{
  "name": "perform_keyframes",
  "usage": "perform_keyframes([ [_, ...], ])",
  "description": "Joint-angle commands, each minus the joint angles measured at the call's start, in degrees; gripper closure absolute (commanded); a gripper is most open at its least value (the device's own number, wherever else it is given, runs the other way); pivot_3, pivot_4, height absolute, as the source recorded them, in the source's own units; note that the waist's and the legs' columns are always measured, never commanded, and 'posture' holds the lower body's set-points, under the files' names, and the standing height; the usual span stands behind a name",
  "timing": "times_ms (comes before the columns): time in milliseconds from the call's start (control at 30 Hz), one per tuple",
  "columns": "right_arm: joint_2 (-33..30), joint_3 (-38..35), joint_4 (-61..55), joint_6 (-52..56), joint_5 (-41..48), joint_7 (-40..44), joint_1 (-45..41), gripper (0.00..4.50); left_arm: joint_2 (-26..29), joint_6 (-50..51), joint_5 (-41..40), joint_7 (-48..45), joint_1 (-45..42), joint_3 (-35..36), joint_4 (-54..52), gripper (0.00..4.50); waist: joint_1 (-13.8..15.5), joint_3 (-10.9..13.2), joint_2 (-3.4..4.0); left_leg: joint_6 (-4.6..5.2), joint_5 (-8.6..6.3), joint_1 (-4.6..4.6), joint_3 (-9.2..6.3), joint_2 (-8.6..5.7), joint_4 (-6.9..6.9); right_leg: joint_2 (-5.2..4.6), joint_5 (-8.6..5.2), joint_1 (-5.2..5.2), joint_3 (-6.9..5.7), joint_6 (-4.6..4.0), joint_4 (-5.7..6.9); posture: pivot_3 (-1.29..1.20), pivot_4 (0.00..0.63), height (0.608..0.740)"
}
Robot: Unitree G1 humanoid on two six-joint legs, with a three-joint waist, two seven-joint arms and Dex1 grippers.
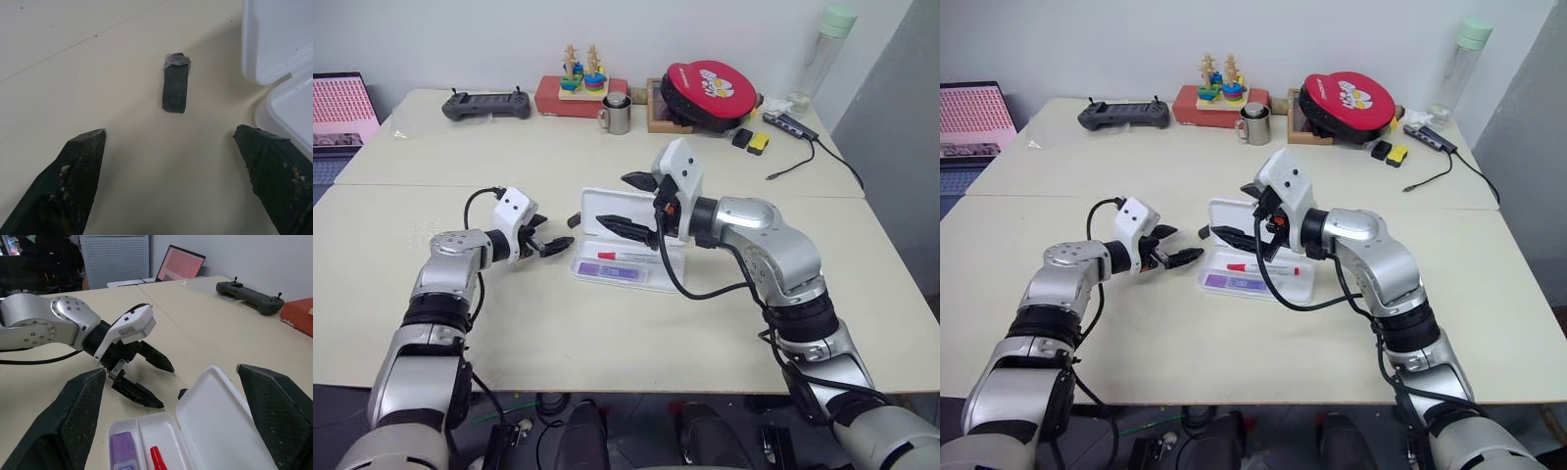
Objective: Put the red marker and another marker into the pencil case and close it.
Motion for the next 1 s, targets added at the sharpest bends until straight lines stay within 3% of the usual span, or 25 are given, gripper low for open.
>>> perform_keyframes([
  [33,-0.35,-2.02,-3.35,0.28,1.16,-1.5,-0.47,0.02,-1.67,-3.92,1.97,-0.35,-4.53,-0.37,6.01,0.0,0.04,0.0,0.0,0.0,0.0,-0.01,0.0,-0.01,0.0,0.0,0.0,0.0,0.01,0.0,0.0,0.0,0.15,0.74],
  [367,-1.45,-3.1,-4.19,0.93,2.07,-3.54,-0.48,0.02,-5.01,-4.84,3.61,1.51,-10.26,0.98,16.73,0.0,0.21,0.0,0.0,0.0,0.0,-0.01,-0.01,-0.01,0.0,0.0,-0.01,0.01,0.0,0.02,0.01,0.0,0.15,0.74],
  [400,-1.51,-3.16,-4.2,0.94,2.13,-3.74,-0.47,0.0,-5.1,-5.1,3.65,1.6,-10.26,1.09,16.88,0.37,0.21,0.0,0.0,0.0,0.0,-0.01,-0.01,-0.01,0.0,0.0,-0.01,0.01,0.0,0.02,0.02,0.0,0.15,0.74],
  [700,-1.74,-3.33,-3.86,0.75,2.58,-4.48,-0.64,0.0,-5.6,-5.96,3.5,1.46,-9.6,2.36,17.5,1.94,0.22,0.0,0.0,0.0,0.0,-0.01,-0.02,-0.01,0.0,0.0,0.01,0.02,0.0,0.01,0.02,0.0,0.15,0.74],
  [1000,-2.43,-3.55,-3.36,0.07,2.53,-4.26,-0.75,0.0,-5.47,-6.26,1.84,2.47,-8.22,5.32,17.99,3.85,0.21,0.0,0.0,0.0,0.0,0.0,-0.02,-0.01,0.0,0.0,0.01,0.02,0.0,0.01,0.02,0.0,0.15,0.74],
])
